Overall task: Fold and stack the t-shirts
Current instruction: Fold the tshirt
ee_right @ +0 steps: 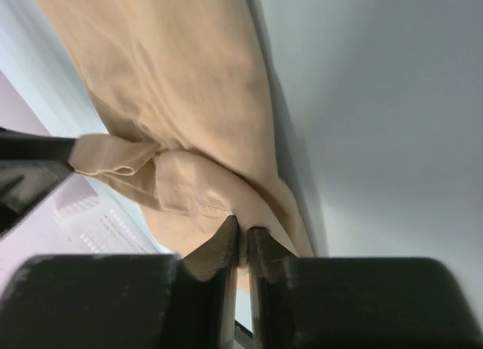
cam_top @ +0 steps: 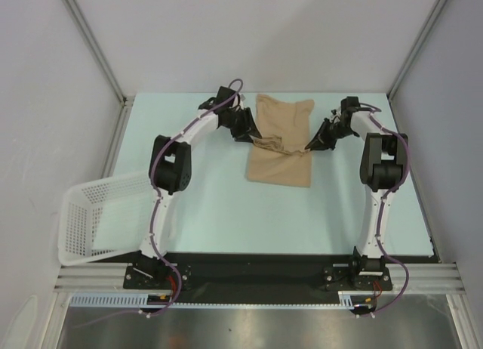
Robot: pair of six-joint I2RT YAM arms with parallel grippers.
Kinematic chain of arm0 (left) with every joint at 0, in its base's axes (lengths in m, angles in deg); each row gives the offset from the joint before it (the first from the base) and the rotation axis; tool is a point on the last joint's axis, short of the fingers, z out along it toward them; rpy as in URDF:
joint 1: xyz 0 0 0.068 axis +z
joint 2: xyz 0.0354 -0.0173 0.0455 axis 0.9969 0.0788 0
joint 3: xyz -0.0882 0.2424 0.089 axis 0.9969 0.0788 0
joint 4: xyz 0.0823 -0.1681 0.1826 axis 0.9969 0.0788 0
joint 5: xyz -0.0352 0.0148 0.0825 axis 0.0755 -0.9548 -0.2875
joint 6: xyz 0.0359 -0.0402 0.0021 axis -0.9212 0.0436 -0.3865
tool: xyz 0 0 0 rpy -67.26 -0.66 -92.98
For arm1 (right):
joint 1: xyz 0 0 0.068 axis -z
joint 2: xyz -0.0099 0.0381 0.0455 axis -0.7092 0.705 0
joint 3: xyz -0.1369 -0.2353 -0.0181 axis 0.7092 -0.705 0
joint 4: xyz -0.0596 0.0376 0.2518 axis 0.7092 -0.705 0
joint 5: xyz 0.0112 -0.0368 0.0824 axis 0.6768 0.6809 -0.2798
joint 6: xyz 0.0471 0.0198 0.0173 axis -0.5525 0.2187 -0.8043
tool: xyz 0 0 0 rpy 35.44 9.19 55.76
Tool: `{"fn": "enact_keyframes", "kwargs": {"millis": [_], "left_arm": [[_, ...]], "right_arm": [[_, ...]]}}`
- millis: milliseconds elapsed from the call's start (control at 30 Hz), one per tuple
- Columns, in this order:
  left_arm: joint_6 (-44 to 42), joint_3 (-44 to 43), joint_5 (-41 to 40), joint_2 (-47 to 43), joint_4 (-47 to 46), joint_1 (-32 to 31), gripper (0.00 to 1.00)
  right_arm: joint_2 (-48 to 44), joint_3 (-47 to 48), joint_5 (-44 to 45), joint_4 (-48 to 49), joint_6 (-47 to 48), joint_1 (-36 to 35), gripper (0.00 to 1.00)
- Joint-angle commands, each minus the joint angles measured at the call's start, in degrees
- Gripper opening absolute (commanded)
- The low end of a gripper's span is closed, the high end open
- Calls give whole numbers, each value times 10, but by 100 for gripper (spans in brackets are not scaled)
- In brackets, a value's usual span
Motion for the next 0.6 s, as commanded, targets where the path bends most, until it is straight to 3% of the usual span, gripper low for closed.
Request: {"fn": "enact_keyframes", "kwargs": {"millis": [0, 100, 133, 200, 300, 400, 500, 567], "left_arm": [[-40, -66, -39, 10, 73, 7, 54], [-63, -95, -103, -2, 109, 7, 64], [-70, -99, -113, -9, 118, 7, 66], [-87, -94, -136, -31, 133, 7, 73], [-111, -50, -148, -84, 132, 4, 75], [-131, 45, -119, -147, 95, 2, 77], [-157, 137, -73, -194, 64, -3, 84], [-169, 210, -62, -218, 28, -8, 85]], "right_arm": [[36, 109, 19, -44, 10, 7, 23], [69, 217, 65, -120, 31, 9, 33], [74, 239, 98, -138, 35, 9, 44], [72, 284, 123, -180, 50, 9, 55], [32, 276, 158, -202, 74, 4, 64], [-15, 194, 168, -186, 93, -3, 71], [-97, 50, 121, -123, 95, -3, 79], [-155, -49, 120, -84, 91, -6, 78]]}}
